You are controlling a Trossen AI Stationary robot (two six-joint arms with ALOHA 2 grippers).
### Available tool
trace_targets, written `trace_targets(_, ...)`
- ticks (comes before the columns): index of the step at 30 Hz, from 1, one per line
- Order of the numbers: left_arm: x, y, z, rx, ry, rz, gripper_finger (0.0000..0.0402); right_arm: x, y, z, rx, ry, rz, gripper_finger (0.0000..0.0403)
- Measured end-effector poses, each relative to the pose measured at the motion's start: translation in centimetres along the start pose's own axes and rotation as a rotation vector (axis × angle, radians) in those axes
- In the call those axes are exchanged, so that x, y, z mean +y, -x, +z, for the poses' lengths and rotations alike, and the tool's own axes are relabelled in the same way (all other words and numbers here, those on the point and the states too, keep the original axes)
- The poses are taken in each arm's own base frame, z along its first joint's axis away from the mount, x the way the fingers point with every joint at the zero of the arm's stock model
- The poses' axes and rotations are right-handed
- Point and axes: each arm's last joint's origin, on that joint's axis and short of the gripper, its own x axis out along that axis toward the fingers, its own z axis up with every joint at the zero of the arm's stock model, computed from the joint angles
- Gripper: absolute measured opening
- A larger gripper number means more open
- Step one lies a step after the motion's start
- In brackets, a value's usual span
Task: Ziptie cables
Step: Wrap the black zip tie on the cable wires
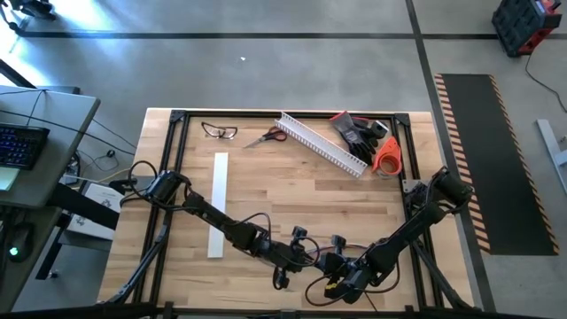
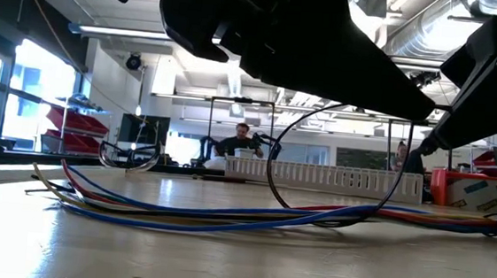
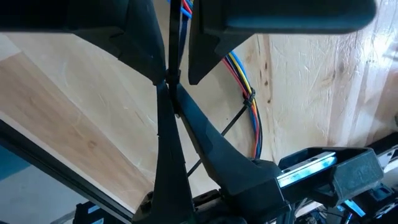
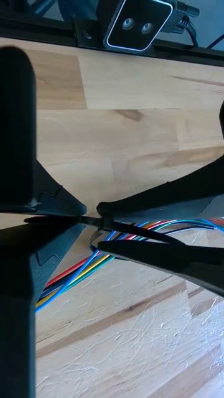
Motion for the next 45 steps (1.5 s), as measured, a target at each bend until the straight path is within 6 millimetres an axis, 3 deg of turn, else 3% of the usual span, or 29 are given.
trace_targets(13,0.0,0.0,0.0,0.005,-0.003,0.010,0.0004,0.0,0.0,0.0,0.001,0.003,-0.003,0.0000)
trace_targets(17,0.0,0.0,0.0,0.005,-0.004,0.010,0.0003,0.1,0.0,0.0,0.001,0.074,0.006,0.0010)
trace_targets(20,0.0,0.0,0.0,0.005,-0.002,0.011,0.0002,0.1,0.1,-0.1,0.010,0.113,0.021,0.0045)
trace_targets(26,0.1,0.0,0.0,0.004,0.001,0.023,0.0000,0.0,0.8,0.3,0.052,0.187,0.048,0.0150)
trace_targets(29,0.1,0.0,0.0,0.005,0.000,0.022,0.0000,0.4,1.6,0.9,0.071,0.211,0.018,0.0174)
trace_targets(38,0.1,0.0,0.0,0.005,0.001,0.018,0.0000,1.3,2.9,1.4,-0.012,0.331,-0.091,0.0136)
trace_targets(45,0.1,0.0,0.0,0.005,0.001,0.017,0.0000,1.3,0.8,0.0,0.041,0.352,-0.121,0.0113)
